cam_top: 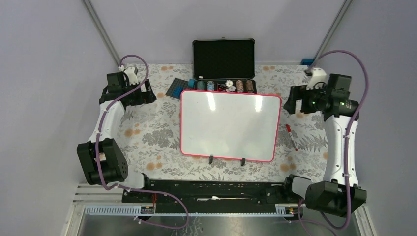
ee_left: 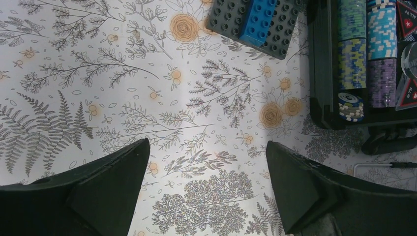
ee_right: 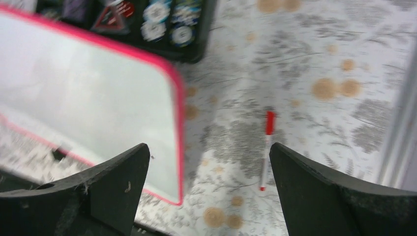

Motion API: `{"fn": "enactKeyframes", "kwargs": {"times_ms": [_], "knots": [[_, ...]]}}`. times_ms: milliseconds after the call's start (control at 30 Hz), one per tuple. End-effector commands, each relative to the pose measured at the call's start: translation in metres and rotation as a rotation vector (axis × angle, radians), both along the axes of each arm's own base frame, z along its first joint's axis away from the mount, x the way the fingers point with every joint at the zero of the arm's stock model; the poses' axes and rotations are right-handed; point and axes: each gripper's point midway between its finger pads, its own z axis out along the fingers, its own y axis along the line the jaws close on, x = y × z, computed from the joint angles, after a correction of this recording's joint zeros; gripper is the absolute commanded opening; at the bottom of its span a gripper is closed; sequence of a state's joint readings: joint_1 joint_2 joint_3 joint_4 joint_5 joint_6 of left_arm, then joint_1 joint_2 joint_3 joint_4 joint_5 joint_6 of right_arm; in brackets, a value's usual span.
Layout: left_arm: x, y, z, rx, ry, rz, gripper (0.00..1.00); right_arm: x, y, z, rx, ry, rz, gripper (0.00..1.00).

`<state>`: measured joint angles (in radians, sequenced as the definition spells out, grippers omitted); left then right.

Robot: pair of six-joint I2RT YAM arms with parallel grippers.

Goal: Write a sentence on the whiteboard
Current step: Move the whiteboard stand to the center of the board.

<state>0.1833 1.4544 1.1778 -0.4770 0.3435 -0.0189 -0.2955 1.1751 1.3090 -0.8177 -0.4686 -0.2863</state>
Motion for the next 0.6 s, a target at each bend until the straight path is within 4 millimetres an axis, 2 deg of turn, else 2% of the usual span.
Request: {"fn": "enactKeyframes", "kwargs": {"times_ms": [0,133,267,400,567], "knots": [[0.006,0.010,0.029,0.012,-0.083,0.084,0.99,-0.039,0.069,0.000,0.022,0.091,0.227,0.98],[0.007,0.015,0.031,-0.004,-0.076,0.148,0.99,-0.060,0.110,0.000,0.011,0.122,0.368,0.95],[0.005,0.023,0.043,0.001,-0.095,0.216,0.99,-0.080,0.149,-0.002,0.067,0.164,0.483,0.92],[0.004,0.033,0.050,0.015,-0.108,0.289,0.99,-0.098,0.195,-0.019,0.027,0.185,0.587,0.87],[-0.002,0.046,0.052,0.038,-0.091,0.380,0.99,-0.117,0.240,-0.038,0.047,0.227,0.682,0.76]]}}
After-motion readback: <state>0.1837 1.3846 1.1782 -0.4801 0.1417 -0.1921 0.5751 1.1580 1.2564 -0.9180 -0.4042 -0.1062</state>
